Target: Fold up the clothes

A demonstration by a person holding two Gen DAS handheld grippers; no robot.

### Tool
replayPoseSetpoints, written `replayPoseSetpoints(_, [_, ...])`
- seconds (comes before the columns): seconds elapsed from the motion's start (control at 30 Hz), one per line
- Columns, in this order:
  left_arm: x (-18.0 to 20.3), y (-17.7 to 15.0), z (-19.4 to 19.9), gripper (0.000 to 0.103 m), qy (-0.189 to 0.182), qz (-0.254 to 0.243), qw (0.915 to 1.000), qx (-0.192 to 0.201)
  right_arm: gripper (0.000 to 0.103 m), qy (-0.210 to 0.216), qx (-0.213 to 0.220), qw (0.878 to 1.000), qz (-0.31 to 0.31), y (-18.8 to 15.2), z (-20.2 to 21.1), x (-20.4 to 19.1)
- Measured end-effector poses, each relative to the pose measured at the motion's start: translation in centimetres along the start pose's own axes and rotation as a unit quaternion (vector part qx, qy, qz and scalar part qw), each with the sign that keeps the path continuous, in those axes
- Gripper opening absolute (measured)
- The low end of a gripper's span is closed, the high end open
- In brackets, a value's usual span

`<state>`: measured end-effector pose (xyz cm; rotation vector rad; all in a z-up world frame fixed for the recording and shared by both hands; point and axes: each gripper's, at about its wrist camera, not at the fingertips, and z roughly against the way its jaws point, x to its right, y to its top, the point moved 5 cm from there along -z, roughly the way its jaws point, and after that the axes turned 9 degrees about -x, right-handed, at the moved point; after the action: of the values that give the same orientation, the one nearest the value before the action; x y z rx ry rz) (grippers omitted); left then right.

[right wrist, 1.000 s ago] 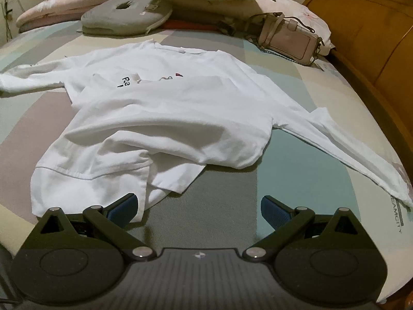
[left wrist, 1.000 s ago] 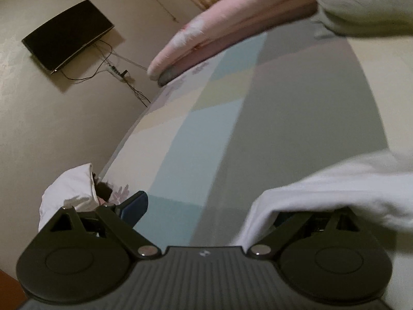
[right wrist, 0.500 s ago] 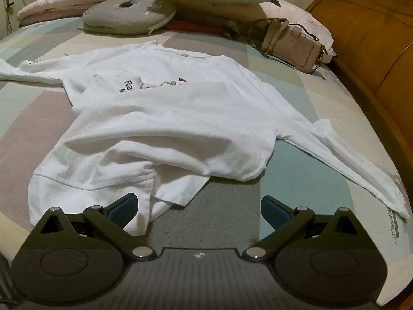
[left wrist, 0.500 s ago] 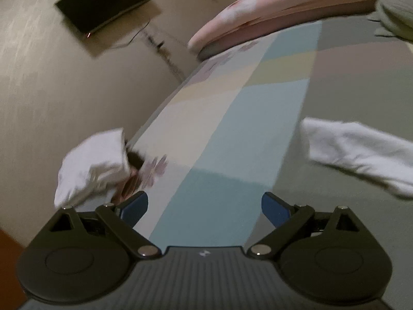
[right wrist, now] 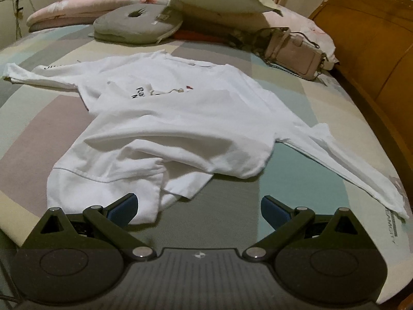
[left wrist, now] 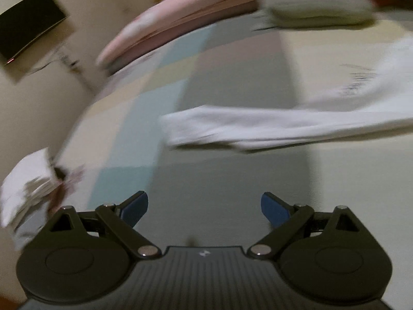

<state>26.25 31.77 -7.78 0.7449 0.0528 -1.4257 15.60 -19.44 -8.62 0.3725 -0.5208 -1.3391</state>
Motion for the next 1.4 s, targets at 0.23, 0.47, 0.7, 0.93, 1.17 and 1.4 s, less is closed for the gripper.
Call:
replayPoseSetpoints(0.23, [10.1, 1.7, 7.3, 0.095, -0.099, -0.087, 0.9899, 0.052, 0.103, 0.003, -0.007, 0.999, -0.039, -2.2, 0.5, 3.1])
replayPoseSetpoints(0.47, [20.9, 0.9, 13.2, 0.095, -0.174, -0.17, 0.966, 0.088, 0.103, 0.018, -0.019, 0.998, -0.064, -4.3, -0.3, 4.8])
replayPoseSetpoints(0.7, [27.3, -3.2, 17.6, 0.095, -0.201, -0.22, 0.947, 0.119, 0.103, 0.055, -0.002, 0.996, -0.07, -4.7, -0.5, 5.3])
replayPoseSetpoints(0.93, [30.1, -7.4, 22.4, 0.095, -0.22, -0.236, 0.9311, 0.17, 0.098, 0.133, 0.015, 0.987, -0.09, -4.4, -2.0, 5.1])
replayPoseSetpoints(1.17, [31.5, -8.8, 22.5, 0.096, -0.245, -0.207, 0.9363, 0.144, 0.096, 0.242, 0.016, 0.96, -0.138, -4.4, -4.2, 5.8])
replayPoseSetpoints(1.4, [31.2, -8.3, 23.3, 0.096, -0.257, -0.205, 0.9314, 0.156, 0.094, 0.285, 0.029, 0.943, -0.168, -2.1, -6.9, 7.4])
